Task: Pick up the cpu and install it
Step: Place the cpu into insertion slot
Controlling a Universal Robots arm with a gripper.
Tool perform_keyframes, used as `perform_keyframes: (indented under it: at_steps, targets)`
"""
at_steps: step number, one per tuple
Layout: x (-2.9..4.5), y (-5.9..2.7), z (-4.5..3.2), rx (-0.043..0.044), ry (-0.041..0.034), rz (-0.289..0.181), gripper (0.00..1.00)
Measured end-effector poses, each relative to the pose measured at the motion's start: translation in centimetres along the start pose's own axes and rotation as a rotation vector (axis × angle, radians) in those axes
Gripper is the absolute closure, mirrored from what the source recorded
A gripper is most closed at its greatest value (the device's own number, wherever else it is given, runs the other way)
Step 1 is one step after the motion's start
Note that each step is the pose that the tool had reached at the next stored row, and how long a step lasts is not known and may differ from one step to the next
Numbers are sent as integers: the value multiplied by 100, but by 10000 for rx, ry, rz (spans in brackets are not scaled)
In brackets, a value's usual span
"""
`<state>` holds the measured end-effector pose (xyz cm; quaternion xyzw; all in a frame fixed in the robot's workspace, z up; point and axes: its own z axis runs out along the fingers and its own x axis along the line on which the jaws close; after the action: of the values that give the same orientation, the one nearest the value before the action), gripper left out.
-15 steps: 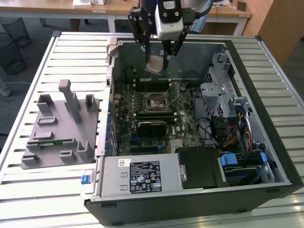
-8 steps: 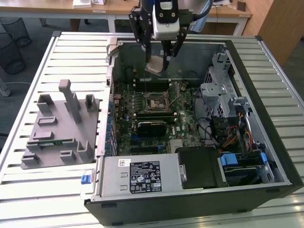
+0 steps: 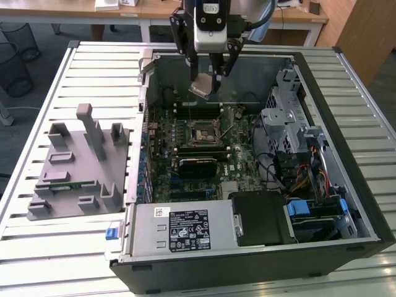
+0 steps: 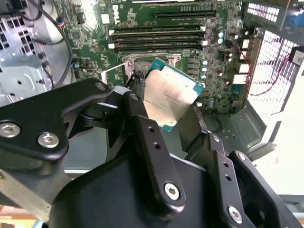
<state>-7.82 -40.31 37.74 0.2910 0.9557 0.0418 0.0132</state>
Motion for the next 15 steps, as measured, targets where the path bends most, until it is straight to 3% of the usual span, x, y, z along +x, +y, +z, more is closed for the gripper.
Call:
perform_keyframes:
  at_steps: [15]
  targets:
    - [11, 15, 24, 1, -155, 1768, 47]
